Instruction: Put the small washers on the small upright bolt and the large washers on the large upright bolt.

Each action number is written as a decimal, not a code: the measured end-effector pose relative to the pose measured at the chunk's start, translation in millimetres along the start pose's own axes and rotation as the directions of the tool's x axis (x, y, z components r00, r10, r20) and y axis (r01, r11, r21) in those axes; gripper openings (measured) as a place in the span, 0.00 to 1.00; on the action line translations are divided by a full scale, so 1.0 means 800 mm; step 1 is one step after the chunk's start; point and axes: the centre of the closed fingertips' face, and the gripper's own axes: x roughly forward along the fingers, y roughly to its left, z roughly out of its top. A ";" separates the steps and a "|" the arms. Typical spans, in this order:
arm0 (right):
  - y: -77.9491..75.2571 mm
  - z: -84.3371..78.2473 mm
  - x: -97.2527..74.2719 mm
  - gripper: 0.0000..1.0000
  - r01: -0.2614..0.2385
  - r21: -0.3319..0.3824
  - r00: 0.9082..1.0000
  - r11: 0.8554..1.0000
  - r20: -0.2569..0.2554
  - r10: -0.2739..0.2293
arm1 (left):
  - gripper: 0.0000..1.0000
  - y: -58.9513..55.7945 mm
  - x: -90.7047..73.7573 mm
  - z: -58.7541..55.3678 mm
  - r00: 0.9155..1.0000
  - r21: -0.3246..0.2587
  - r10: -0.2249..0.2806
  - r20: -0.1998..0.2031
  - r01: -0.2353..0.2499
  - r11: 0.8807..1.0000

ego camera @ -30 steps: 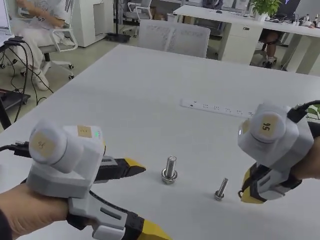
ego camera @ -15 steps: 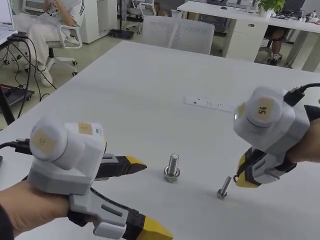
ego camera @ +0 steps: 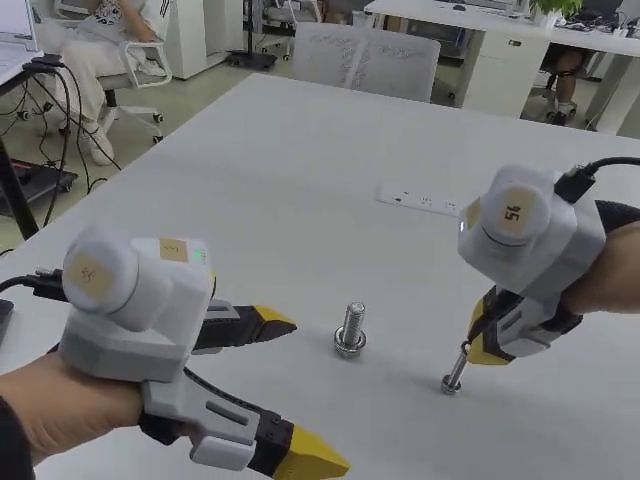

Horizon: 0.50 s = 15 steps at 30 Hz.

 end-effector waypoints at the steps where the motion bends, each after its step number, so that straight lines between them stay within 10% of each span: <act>1: 0.000 0.000 0.001 0.13 -0.002 0.000 1.000 1.000 0.000 0.002 | 0.87 0.000 0.000 0.000 1.000 -0.001 0.001 0.000 -0.001 1.000; 15: 0.000 -0.001 0.013 0.13 -0.020 0.005 1.000 1.000 -0.006 0.020 | 0.87 0.002 0.000 -0.003 1.000 -0.007 0.002 -0.001 -0.002 1.000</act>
